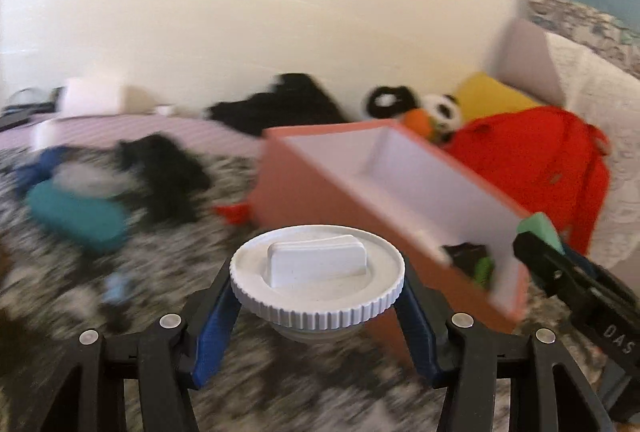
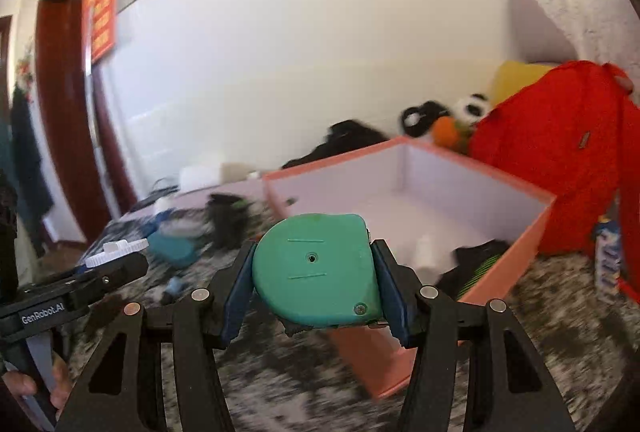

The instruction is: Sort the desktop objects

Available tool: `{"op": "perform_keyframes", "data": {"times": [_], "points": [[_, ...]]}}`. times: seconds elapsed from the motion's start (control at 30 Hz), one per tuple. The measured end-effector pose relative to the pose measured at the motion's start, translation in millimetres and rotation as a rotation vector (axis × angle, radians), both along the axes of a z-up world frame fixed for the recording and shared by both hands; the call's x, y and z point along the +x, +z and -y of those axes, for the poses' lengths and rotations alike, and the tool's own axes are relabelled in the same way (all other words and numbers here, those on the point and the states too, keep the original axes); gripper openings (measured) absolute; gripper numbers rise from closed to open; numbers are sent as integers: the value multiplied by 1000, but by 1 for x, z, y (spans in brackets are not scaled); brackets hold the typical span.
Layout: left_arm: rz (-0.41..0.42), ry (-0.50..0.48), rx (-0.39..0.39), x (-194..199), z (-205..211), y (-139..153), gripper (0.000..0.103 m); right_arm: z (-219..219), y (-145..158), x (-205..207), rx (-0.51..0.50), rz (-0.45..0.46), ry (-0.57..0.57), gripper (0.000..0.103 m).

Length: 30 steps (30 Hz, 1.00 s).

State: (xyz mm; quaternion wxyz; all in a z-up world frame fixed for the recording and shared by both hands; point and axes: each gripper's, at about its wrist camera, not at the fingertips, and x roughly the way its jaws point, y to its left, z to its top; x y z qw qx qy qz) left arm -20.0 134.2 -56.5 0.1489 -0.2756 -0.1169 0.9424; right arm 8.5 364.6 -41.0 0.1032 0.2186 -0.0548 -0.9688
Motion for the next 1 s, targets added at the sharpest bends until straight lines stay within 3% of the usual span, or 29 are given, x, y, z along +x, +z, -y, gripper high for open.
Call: {"op": "perform_keyframes", "data": {"times": [0.1, 0.23, 0.27, 0.3, 0.33, 0.37, 0.4, 0.47, 0.53, 0.67, 0.77, 0.87, 0.9, 1.0], "points": [[-27, -103, 22, -27, -30, 10, 62, -22, 5, -11, 7, -10, -30, 60], [-62, -273, -8, -72, -88, 28, 63, -59, 10, -27, -2, -1, -125, 60], [-72, -321, -13, -85, -104, 33, 66, -68, 11, -32, -8, 1, -140, 60], [-65, -358, -19, -102, -118, 31, 81, -79, 12, -43, 0, 7, -171, 62], [-33, -350, -39, -114, -127, 27, 90, -83, 11, -53, 47, 32, -214, 67], [38, -311, -69, -128, -135, 17, 95, -87, 9, -64, 93, 56, -258, 90], [81, -297, -63, -133, -134, 9, 95, -92, 7, -74, 140, 81, -300, 102], [110, -303, -13, -131, -122, -2, 95, -97, 3, -80, 185, 80, -337, 103], [114, -253, 24, -122, -99, -7, 95, -97, 0, -71, 176, 30, -308, 103], [54, -79, 14, -89, -42, -4, 95, -84, 5, -61, 148, -14, -267, 103], [3, 70, -108, -57, 3, 0, 95, -65, 12, -46, 89, -27, -173, 103], [-37, 205, -253, -29, 44, -5, 95, -37, 16, -28, -15, -13, 76, 103], [-39, 256, -271, -19, 60, -9, 95, -26, 15, -24, -51, -11, 145, 103], [-39, 399, -288, 14, 112, -24, 95, 7, 12, -21, -74, -6, 201, 103]]}}
